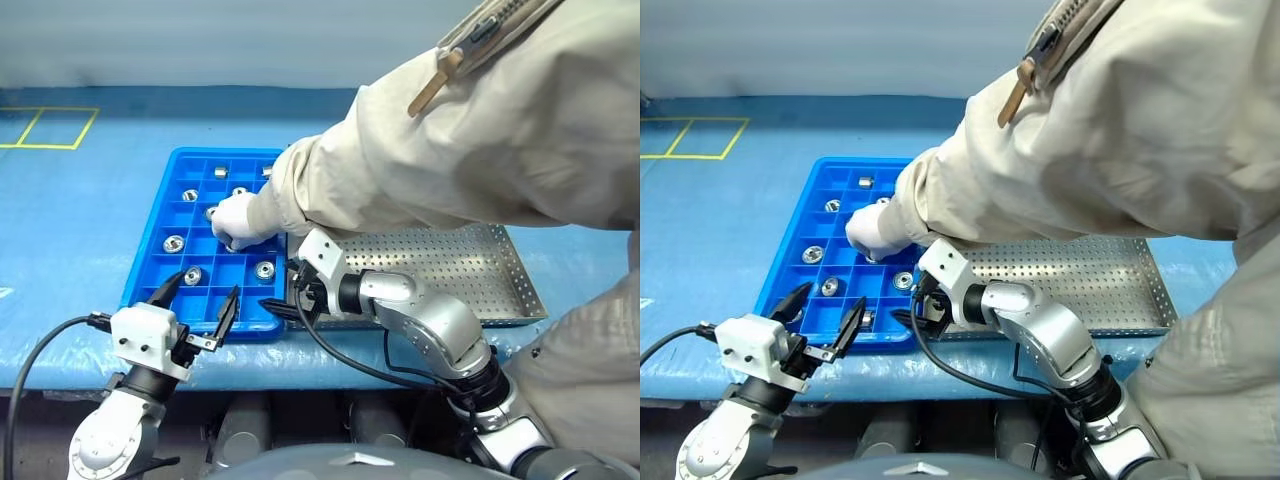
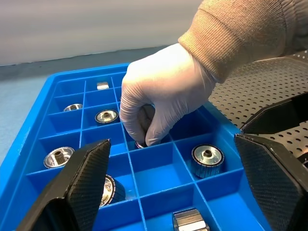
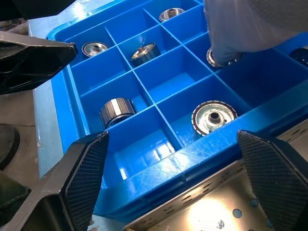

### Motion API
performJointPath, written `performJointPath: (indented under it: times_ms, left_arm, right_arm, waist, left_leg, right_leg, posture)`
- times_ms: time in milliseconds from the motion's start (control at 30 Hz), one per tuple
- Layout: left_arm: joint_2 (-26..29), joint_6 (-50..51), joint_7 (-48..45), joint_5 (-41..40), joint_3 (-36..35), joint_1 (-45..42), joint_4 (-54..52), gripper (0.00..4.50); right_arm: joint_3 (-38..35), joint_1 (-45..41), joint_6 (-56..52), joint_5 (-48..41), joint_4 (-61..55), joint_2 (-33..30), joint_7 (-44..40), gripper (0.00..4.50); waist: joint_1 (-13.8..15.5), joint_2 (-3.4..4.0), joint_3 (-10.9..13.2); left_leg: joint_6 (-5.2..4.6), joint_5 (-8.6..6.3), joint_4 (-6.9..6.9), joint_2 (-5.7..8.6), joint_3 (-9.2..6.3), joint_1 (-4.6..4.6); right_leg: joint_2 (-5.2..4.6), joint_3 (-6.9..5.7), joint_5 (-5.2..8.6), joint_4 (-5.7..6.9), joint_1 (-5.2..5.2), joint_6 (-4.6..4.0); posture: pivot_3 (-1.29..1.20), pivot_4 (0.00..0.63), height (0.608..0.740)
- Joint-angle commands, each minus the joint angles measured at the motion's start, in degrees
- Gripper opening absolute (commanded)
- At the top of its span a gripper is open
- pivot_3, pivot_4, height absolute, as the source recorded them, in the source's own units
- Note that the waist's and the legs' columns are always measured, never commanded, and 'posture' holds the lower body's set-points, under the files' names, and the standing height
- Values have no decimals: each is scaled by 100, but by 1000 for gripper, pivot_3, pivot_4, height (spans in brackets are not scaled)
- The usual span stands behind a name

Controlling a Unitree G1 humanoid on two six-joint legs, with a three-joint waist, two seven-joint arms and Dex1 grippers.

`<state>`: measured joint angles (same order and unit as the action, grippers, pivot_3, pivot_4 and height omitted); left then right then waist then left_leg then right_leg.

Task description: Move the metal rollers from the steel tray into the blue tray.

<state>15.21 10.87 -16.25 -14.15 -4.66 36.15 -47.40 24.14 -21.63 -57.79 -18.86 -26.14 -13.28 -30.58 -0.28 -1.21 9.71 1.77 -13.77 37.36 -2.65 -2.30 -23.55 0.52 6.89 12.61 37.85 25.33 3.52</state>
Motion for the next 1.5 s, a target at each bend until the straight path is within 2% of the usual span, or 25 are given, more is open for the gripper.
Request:
performJointPath:
  times_ms: [33, 1100, 1333, 1500]
  left_arm:
    - [-8, -59, -4, -27, -52, 1, -57, 4500]
    - [-97, -272, -28, -21, -48, 143, -38, 4500]
    - [-57, -238, -87, -14, 113, -60, 71, 4500]
    - [-5, -180, -166, -49, 150, -221, 151, 4500]
  right_arm:
    - [-24, -62, 38, -85, -154, 7, 10, 4486]
    - [135, -298, 440, 16, 26, 76, -52, 4486]
    - [-474, -450, 847, 357, 283, 546, 765, 4486]
    - [-1080, -482, 860, 424, 329, 518, 1105, 4486]
  waist:
    - [-18, -1, -1]
    - [-28, -1, -1]
    - [-37, -1, -1]
    - [-49, -2, -2]
  left_leg:
    - [0, 0, 2, 0, 0, 0]
    - [0, 0, 4, 1, -1, 0]
    - [0, 1, 5, 0, -1, 2]
    - [0, 0, 8, 2, 0, -1]
  right_leg:
    - [0, 0, 0, 0, -1, 1]
    - [0, 1, -2, 2, -1, 2]
    - [1, 1, -2, 7, -1, 2]
    - [-1, 2, -4, 5, -2, 4]
  posture:
    - [153, 150, 740]
    - [169, 150, 740]
    - [133, 150, 740]
    - [102, 150, 740]
